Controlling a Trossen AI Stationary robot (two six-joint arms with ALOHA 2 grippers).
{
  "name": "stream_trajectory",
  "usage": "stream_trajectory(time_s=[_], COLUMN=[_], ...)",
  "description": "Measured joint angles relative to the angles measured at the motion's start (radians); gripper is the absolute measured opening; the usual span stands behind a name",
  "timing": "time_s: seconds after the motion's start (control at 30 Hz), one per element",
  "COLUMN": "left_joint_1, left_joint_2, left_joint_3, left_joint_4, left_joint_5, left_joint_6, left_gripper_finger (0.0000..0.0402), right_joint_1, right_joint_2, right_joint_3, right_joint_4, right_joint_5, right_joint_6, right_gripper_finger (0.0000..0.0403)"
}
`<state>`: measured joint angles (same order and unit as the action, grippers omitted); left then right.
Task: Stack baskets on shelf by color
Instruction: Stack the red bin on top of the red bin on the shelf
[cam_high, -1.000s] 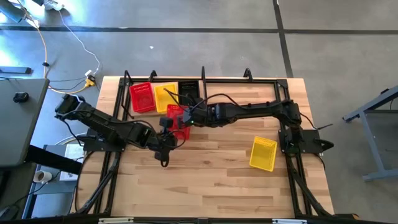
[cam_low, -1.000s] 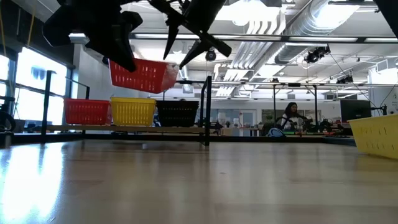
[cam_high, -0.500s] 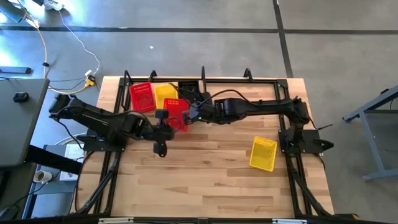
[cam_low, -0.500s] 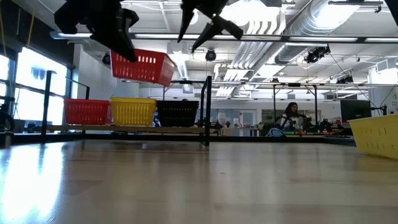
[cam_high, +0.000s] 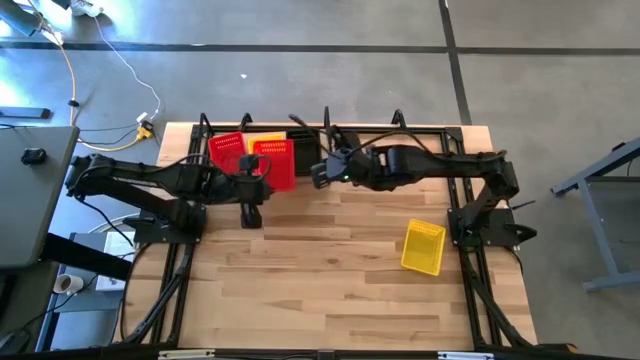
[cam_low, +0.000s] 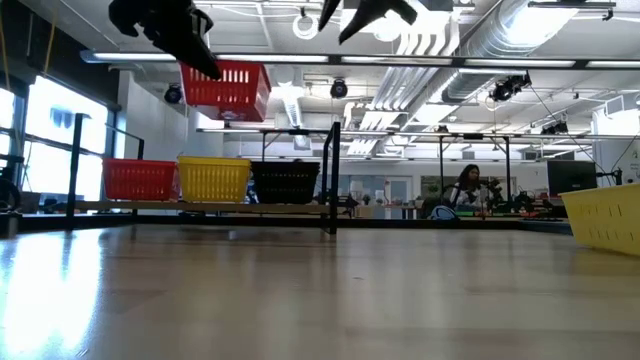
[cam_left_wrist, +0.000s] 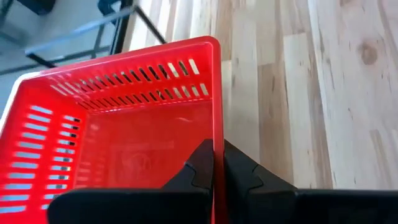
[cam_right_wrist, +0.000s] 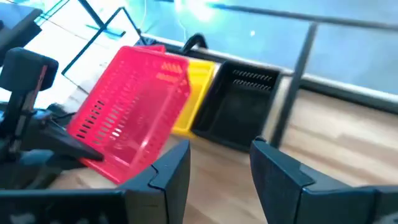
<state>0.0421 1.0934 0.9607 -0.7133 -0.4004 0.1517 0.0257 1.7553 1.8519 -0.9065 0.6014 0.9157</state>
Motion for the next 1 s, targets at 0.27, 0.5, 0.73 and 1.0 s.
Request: stream_trajectory(time_s=[0.27, 0.5, 0.73, 1.0], left_joint_1=[0.14, 0.251, 0.31, 0.375], left_joint_2=[-0.056, -0.157, -0.279, -0.345], left_joint_3=[0.0, -0.097, -0.197, -0.208], left_joint_4=[-0.036, -0.008, 0.02, -0.068], left_joint_5=[0.043, 0.091, 0.095, 0.102], left_joint_6=[0.024, 0.026, 0.027, 0.07], left_gripper_finger=[0.0, 0.0, 0.0, 0.0], right_joint_1=[-0.016, -0.068, -0.12, -0.153], right_joint_2=[-0.083, -0.13, -0.136, -0.136], right_joint_3=[0.0, 0.0, -0.001, -0.001], right_joint_4=[-0.086, -0.16, -0.207, -0.227], right_joint_5=[0.061, 0.062, 0.051, 0.027], right_joint_6=[-0.082, -0.112, -0.113, -0.127], right_gripper_finger=[0.015, 0.015, 0.0149, 0.0149])
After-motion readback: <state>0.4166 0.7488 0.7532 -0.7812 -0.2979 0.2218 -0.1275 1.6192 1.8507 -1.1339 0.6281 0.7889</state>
